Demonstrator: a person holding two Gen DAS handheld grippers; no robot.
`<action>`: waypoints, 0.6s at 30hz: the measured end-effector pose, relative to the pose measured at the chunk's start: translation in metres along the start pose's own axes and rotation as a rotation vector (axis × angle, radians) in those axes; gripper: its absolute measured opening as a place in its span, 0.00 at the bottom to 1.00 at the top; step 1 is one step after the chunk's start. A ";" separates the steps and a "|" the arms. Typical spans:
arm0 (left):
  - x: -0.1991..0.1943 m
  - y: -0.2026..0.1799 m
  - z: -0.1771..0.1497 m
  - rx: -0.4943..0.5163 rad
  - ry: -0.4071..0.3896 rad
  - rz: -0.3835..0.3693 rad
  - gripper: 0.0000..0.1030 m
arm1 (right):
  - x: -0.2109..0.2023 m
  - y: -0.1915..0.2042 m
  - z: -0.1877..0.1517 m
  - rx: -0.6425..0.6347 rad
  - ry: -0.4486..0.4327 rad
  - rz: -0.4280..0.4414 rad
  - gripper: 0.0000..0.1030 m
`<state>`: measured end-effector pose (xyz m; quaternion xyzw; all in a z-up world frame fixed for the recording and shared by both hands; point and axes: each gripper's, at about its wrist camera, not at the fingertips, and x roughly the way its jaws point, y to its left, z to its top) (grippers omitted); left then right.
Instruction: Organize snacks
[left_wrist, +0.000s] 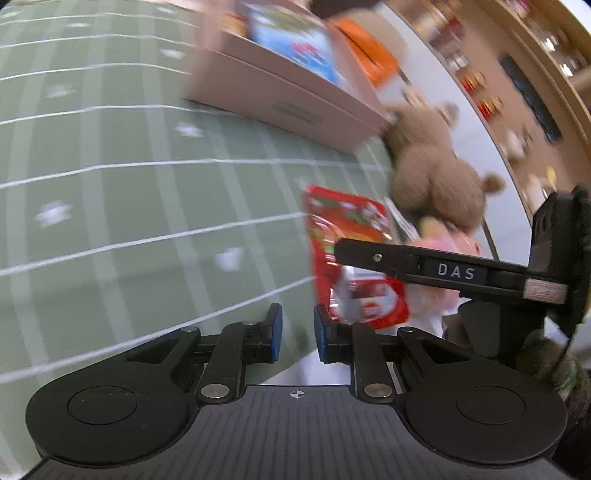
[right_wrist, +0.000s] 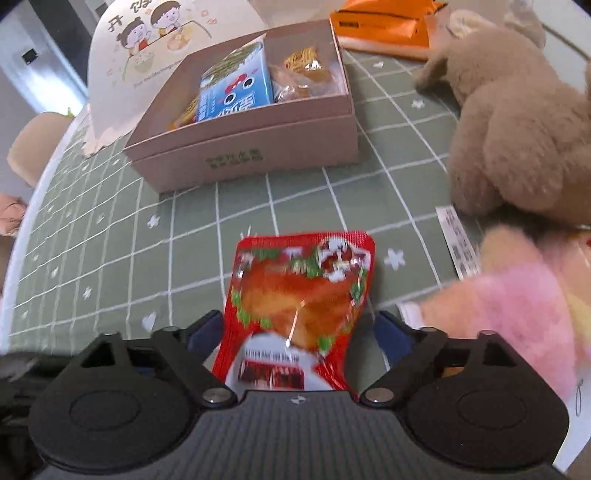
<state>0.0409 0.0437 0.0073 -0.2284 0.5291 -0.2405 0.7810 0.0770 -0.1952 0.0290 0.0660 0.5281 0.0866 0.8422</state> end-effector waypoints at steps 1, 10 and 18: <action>-0.008 0.004 -0.003 -0.022 -0.022 0.015 0.21 | 0.004 0.007 -0.002 -0.029 -0.002 -0.025 1.00; -0.052 0.020 -0.002 -0.106 -0.146 0.056 0.21 | -0.006 0.031 -0.024 -0.371 -0.015 -0.013 0.72; -0.039 0.011 0.003 -0.074 -0.114 -0.002 0.21 | -0.052 0.037 -0.015 -0.378 -0.083 0.016 0.22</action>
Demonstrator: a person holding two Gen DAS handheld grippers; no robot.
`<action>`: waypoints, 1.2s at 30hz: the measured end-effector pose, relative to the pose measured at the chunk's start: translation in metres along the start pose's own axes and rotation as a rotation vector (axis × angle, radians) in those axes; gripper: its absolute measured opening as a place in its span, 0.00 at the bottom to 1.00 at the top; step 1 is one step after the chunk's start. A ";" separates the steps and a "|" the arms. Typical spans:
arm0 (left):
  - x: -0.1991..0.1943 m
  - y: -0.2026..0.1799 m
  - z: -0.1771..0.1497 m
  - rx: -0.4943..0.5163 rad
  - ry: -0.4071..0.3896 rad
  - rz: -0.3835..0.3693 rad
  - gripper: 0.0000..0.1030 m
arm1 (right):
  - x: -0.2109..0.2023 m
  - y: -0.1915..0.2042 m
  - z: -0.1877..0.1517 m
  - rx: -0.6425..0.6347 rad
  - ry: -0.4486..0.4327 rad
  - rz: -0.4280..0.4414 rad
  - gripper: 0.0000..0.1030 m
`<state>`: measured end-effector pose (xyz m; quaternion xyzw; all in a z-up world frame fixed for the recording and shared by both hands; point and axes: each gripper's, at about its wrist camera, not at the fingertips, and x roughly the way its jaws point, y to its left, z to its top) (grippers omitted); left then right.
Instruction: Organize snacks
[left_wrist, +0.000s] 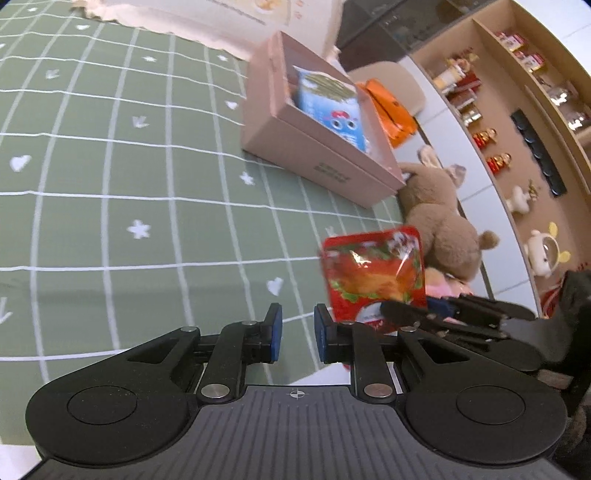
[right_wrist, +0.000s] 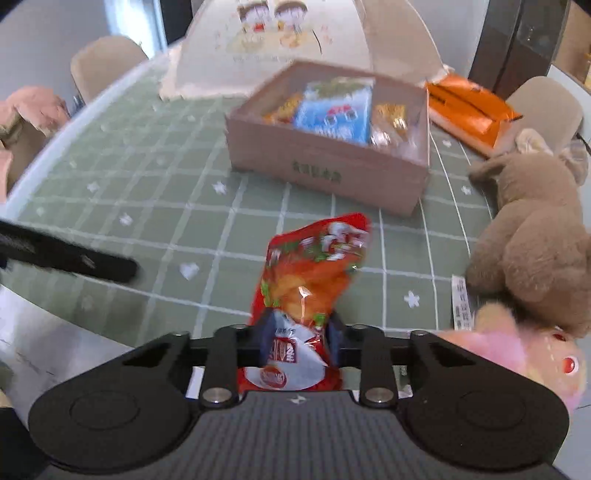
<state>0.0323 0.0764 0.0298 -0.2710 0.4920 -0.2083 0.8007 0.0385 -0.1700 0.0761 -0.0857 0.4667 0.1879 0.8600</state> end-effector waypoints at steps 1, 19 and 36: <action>0.002 -0.002 0.000 0.006 0.005 -0.002 0.21 | -0.005 0.005 0.002 -0.009 -0.014 0.001 0.18; 0.025 0.006 -0.005 0.029 0.072 0.065 0.19 | 0.007 0.022 -0.002 0.102 0.025 0.298 0.26; 0.006 0.028 -0.001 -0.018 0.030 0.088 0.16 | 0.063 0.024 -0.002 0.260 0.184 0.468 0.39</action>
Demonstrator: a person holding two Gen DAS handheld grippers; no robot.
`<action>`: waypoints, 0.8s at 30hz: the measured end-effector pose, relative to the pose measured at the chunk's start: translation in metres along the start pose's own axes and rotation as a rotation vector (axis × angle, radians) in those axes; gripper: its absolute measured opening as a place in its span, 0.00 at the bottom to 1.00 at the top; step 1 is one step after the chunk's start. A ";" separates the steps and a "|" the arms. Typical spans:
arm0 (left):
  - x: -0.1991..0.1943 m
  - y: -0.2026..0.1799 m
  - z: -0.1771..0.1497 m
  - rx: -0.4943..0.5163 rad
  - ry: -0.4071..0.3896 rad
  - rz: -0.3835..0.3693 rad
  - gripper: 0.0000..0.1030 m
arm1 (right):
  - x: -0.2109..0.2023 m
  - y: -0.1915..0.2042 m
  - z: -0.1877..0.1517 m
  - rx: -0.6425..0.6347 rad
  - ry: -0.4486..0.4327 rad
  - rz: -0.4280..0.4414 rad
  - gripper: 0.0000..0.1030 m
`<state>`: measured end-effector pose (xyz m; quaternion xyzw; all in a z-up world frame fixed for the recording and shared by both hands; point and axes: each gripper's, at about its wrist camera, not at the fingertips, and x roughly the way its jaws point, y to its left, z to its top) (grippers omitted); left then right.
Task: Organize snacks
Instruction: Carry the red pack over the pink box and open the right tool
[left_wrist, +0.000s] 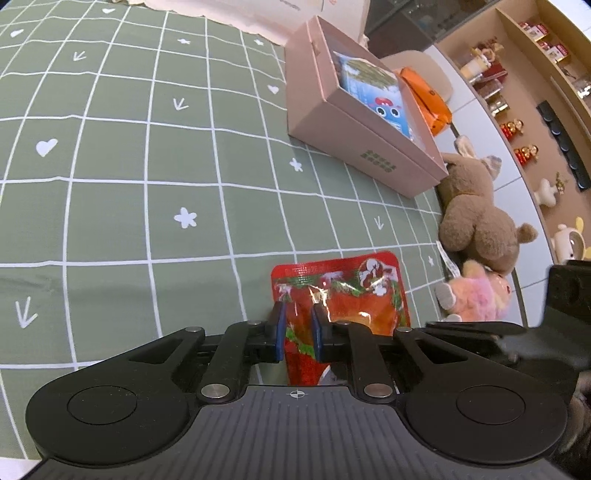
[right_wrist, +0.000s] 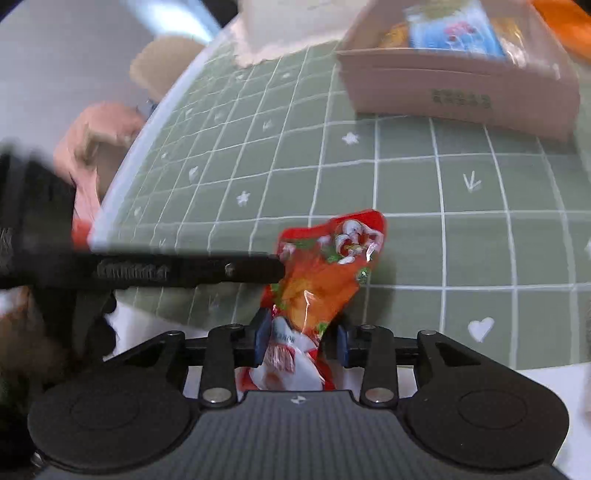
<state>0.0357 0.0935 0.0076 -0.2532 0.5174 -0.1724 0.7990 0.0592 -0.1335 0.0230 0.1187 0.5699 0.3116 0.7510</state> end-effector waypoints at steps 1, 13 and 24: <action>0.000 0.001 0.000 -0.002 0.000 -0.002 0.16 | -0.002 -0.003 0.001 0.036 -0.005 0.036 0.39; -0.002 0.013 0.000 -0.052 0.010 -0.040 0.10 | 0.019 0.047 -0.002 -0.158 0.028 -0.085 0.41; -0.050 0.026 0.007 -0.122 -0.137 -0.003 0.11 | -0.055 0.001 0.024 0.068 -0.067 0.108 0.21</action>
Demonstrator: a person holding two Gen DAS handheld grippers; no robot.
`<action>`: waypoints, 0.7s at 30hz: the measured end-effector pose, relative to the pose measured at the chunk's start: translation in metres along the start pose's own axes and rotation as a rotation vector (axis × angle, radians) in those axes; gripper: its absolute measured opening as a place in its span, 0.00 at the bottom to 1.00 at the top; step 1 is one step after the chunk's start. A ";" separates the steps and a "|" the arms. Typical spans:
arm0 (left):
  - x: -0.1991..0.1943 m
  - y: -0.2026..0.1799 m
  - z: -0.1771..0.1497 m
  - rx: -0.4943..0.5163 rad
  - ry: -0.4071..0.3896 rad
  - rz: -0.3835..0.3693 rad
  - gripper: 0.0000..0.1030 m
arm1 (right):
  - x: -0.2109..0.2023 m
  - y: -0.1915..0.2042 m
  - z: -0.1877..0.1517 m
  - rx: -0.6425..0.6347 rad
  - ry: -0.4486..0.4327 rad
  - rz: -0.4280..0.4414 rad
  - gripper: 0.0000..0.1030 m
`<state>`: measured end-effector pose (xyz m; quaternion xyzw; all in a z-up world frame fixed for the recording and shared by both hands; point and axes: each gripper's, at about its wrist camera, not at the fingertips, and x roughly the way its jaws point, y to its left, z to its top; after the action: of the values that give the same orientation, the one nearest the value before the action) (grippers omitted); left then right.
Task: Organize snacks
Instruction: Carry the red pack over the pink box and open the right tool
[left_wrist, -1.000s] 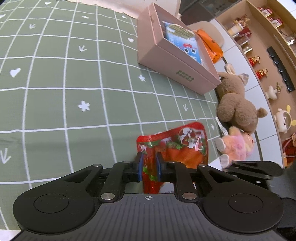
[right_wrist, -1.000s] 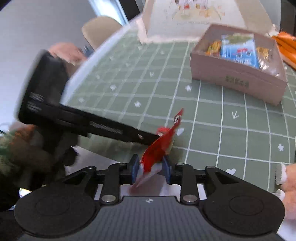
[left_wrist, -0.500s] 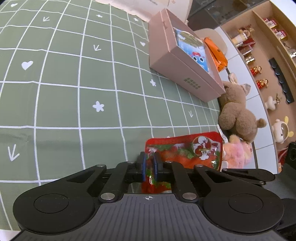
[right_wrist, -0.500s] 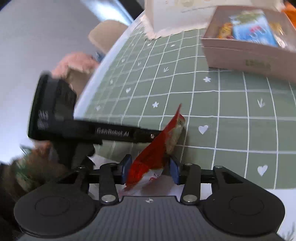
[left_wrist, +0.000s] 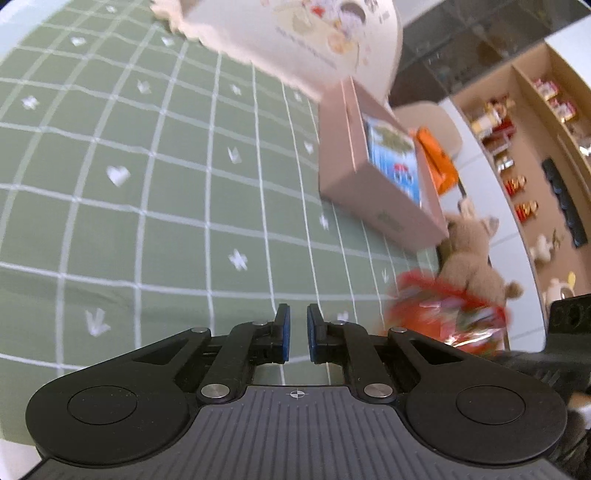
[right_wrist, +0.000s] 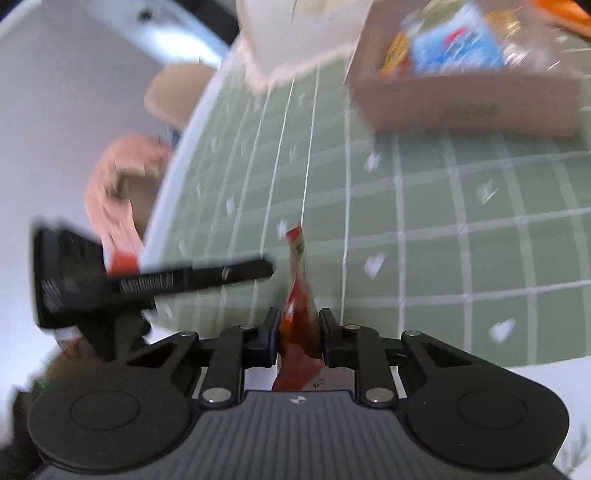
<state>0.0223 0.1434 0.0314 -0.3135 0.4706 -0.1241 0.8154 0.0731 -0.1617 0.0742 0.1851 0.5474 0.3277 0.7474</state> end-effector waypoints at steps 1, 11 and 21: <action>-0.003 0.000 0.002 -0.002 -0.009 0.002 0.11 | -0.015 -0.002 0.010 0.019 -0.041 0.017 0.21; 0.018 -0.043 0.013 0.124 -0.021 0.022 0.17 | -0.073 -0.027 0.148 0.096 -0.510 -0.172 0.65; 0.038 -0.053 -0.020 0.356 -0.118 0.230 0.18 | -0.018 -0.039 0.040 -0.113 -0.384 -0.435 0.65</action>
<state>0.0298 0.0757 0.0310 -0.1156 0.4252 -0.0930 0.8929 0.1183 -0.1988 0.0755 0.0802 0.4036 0.1490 0.8992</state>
